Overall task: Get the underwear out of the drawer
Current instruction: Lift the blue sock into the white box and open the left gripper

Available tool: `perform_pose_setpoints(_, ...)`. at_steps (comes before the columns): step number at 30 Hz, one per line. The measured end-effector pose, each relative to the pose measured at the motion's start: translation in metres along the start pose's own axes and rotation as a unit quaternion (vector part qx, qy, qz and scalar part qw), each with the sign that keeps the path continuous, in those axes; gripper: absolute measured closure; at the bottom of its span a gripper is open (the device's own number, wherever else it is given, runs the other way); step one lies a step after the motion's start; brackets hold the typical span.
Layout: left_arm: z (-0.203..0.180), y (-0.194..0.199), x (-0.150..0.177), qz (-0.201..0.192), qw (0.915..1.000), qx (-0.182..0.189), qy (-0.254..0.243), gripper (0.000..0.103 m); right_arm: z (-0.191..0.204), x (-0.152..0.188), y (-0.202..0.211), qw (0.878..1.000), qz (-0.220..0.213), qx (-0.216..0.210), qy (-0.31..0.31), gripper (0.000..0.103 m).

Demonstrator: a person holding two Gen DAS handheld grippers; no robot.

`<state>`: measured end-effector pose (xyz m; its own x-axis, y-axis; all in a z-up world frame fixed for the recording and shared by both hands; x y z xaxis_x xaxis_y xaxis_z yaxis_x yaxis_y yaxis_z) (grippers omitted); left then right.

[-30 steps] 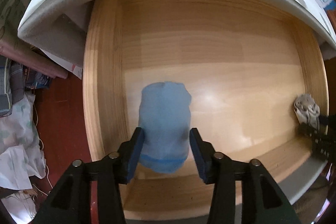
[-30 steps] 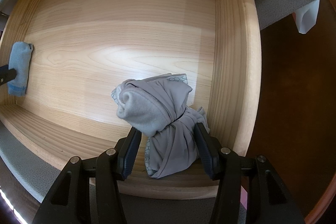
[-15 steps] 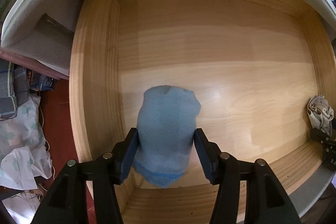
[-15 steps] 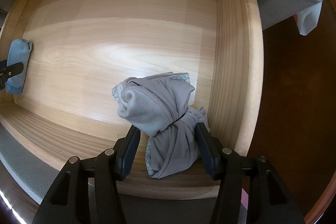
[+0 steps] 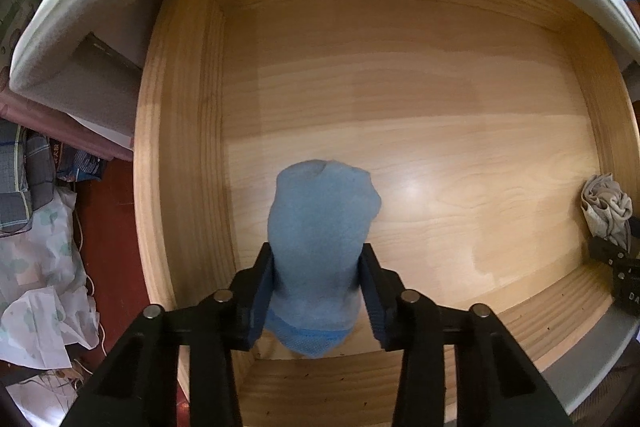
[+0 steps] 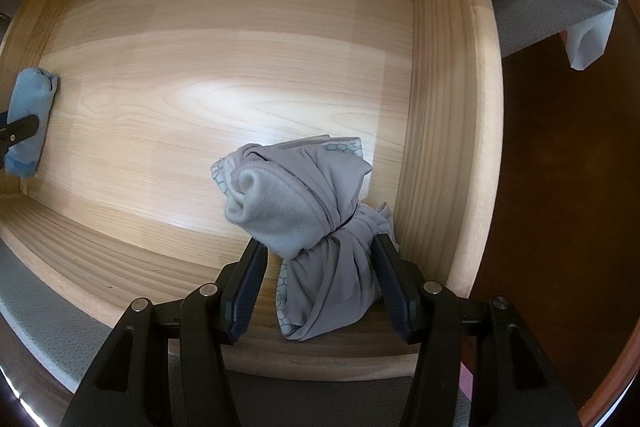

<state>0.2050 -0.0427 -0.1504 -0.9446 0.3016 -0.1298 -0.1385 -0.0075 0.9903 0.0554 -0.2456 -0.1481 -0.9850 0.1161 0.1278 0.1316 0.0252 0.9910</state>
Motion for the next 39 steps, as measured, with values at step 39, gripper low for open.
perform_pose_setpoints(39, 0.030, 0.237, 0.013, -0.221, 0.9741, 0.045, -0.006, 0.066, 0.002, -0.001, -0.001, 1.000, 0.002, 0.002, -0.001, 0.051)
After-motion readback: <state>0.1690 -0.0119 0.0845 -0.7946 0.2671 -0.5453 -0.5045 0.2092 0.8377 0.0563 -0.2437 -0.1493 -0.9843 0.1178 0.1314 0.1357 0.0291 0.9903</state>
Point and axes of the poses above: each gripper's, at about its wrist camera, not at the fingertips, and y roughly against the way its jaws point, z to its left, x to its underside, the point moved 4 cm from there along -y, roughly the way its jaws point, and after that the axes turned 6 degrees about y, right-handed, at the moved point
